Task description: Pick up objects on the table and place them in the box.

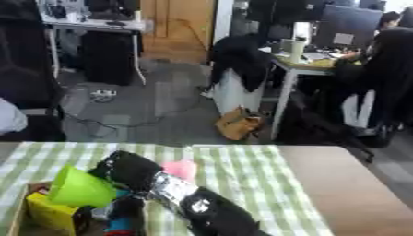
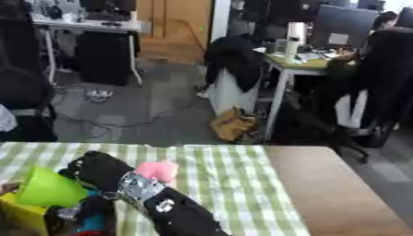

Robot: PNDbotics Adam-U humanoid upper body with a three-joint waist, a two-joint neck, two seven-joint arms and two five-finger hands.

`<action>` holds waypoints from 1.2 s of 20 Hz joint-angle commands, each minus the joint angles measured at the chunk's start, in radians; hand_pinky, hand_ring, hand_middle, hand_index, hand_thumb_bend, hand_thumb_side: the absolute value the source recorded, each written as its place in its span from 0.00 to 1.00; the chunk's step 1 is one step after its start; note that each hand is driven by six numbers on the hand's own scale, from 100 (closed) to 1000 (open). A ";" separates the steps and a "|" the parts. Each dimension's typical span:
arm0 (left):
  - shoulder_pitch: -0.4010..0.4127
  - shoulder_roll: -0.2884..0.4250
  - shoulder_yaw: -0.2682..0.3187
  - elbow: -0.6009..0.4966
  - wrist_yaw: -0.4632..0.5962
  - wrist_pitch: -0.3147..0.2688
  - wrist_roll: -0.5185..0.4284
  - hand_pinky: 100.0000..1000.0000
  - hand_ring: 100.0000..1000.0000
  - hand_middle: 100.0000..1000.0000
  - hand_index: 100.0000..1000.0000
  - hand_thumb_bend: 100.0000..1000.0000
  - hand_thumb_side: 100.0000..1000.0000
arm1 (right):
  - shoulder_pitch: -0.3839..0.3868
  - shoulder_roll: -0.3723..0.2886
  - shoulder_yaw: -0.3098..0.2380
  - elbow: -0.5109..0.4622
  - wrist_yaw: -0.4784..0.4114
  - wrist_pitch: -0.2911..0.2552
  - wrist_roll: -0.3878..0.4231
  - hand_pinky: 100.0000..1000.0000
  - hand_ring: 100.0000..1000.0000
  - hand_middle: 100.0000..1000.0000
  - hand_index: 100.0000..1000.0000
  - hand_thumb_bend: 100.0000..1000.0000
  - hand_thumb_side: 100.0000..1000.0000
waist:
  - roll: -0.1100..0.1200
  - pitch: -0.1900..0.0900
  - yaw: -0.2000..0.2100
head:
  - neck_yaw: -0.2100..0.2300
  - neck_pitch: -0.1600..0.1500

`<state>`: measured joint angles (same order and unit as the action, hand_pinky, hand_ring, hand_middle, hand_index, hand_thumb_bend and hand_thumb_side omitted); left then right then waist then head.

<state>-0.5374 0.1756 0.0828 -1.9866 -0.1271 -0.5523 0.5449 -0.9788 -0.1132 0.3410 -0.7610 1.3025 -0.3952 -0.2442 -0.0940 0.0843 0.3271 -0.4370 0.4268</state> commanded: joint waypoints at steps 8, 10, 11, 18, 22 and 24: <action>-0.018 0.000 -0.005 -0.013 0.006 -0.010 0.003 0.81 0.85 0.76 0.84 0.14 1.00 | -0.035 -0.045 0.006 -0.056 -0.047 -0.031 0.052 0.98 0.88 0.81 0.78 0.00 1.00 | 0.018 -0.008 0.002 | -0.005 -0.005; -0.017 -0.001 -0.006 -0.013 0.007 -0.010 0.003 0.81 0.85 0.76 0.84 0.14 1.00 | -0.038 -0.048 0.007 -0.066 -0.053 -0.027 0.048 1.00 0.95 0.91 0.86 0.00 1.00 | 0.019 -0.008 0.001 | -0.008 -0.006; -0.016 -0.001 -0.006 -0.013 0.007 -0.010 0.002 0.81 0.85 0.76 0.84 0.14 1.00 | -0.039 -0.050 0.008 -0.071 -0.053 -0.021 0.044 1.00 0.99 0.95 0.90 0.04 1.00 | 0.019 -0.008 0.001 | -0.009 -0.006; -0.016 -0.004 -0.007 -0.013 0.009 -0.011 0.001 0.81 0.85 0.76 0.84 0.14 1.00 | -0.041 -0.059 0.013 -0.081 -0.025 0.012 0.031 1.00 1.00 0.98 0.95 0.17 1.00 | 0.020 -0.008 0.002 | -0.013 -0.003; -0.017 -0.004 -0.007 -0.013 0.009 -0.012 0.000 0.81 0.84 0.76 0.84 0.14 1.00 | -0.043 -0.060 0.014 -0.082 -0.023 0.008 0.039 1.00 1.00 1.00 0.98 0.23 1.00 | 0.020 -0.008 0.003 | -0.011 -0.002; -0.016 -0.005 -0.007 -0.013 0.009 -0.012 0.001 0.81 0.84 0.76 0.84 0.14 1.00 | -0.043 -0.061 0.015 -0.084 -0.027 0.005 0.043 1.00 1.00 1.00 1.00 0.26 1.00 | 0.020 -0.008 0.003 | -0.012 -0.001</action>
<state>-0.5374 0.1673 0.0772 -1.9866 -0.1211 -0.5569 0.5403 -0.9941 -0.1493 0.3582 -0.8197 1.2755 -0.3894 -0.2041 -0.0940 0.0843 0.3288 -0.4460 0.4275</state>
